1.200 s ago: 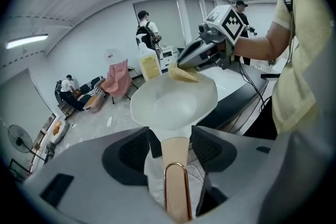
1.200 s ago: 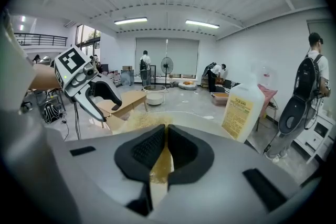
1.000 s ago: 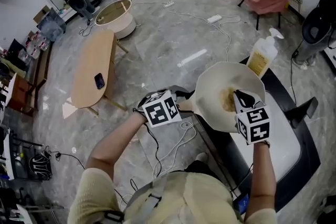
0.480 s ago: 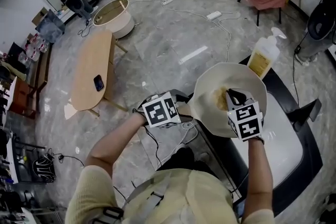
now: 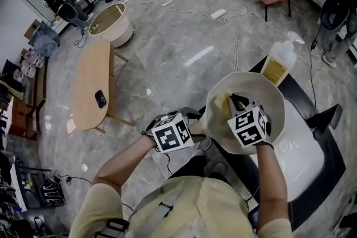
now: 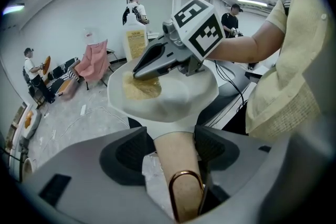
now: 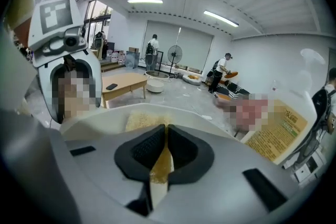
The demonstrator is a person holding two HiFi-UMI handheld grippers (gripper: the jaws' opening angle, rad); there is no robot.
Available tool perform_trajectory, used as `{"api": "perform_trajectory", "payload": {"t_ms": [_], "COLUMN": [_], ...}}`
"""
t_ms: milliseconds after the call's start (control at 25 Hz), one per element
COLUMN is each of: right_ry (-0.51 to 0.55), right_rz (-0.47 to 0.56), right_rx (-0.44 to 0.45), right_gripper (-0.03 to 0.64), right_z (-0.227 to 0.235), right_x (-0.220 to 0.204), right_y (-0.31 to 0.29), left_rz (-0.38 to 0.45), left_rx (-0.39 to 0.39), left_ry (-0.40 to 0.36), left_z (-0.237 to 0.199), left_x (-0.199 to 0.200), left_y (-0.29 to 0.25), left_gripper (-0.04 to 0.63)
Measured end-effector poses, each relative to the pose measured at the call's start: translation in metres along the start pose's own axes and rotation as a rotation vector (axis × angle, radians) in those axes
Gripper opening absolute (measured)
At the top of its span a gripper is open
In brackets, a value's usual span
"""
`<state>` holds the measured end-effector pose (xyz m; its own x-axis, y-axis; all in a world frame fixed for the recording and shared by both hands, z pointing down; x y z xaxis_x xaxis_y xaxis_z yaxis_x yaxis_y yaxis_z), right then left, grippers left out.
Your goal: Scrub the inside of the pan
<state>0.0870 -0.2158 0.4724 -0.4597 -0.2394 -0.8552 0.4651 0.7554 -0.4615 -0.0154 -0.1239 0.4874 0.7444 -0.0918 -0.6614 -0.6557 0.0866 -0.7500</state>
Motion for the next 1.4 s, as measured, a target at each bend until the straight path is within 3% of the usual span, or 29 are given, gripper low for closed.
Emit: {"api": "perform_trajectory", "payload": {"t_ms": [440,920,1400], "right_ry": [0.087,0.131,0.232], "right_rz": [-0.034,-0.096,-0.245], "right_rx": [0.017,-0.123,-0.302], "right_gripper": [0.032,0.034,0.032], "right_z": [0.003,0.031,0.074], "right_x": [-0.011,-0.021,-0.045], "right_y": [-0.039,-0.056,-0.042], "left_rz": [0.037,0.023,0.038], "left_rx": [-0.005,-0.019,-0.016], "left_ry": [0.007,0.003,0.005], "left_z": [-0.002,-0.001,-0.002], "left_x": [-0.003,-0.003,-0.003], "left_y": [0.001,0.001,0.001], "left_gripper": [0.285,0.285,0.284]}}
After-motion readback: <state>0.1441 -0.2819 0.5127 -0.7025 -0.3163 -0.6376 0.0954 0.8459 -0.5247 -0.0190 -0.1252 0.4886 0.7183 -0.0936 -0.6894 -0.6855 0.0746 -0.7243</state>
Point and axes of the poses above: the fingertips, and each gripper's own axes: y backward along the fingers, z to its right, x out of its top, the point moved 2 cm from there along y, backward along the fingers, and after that the axes turned 8 degrees about z, right-handed, at the moved point
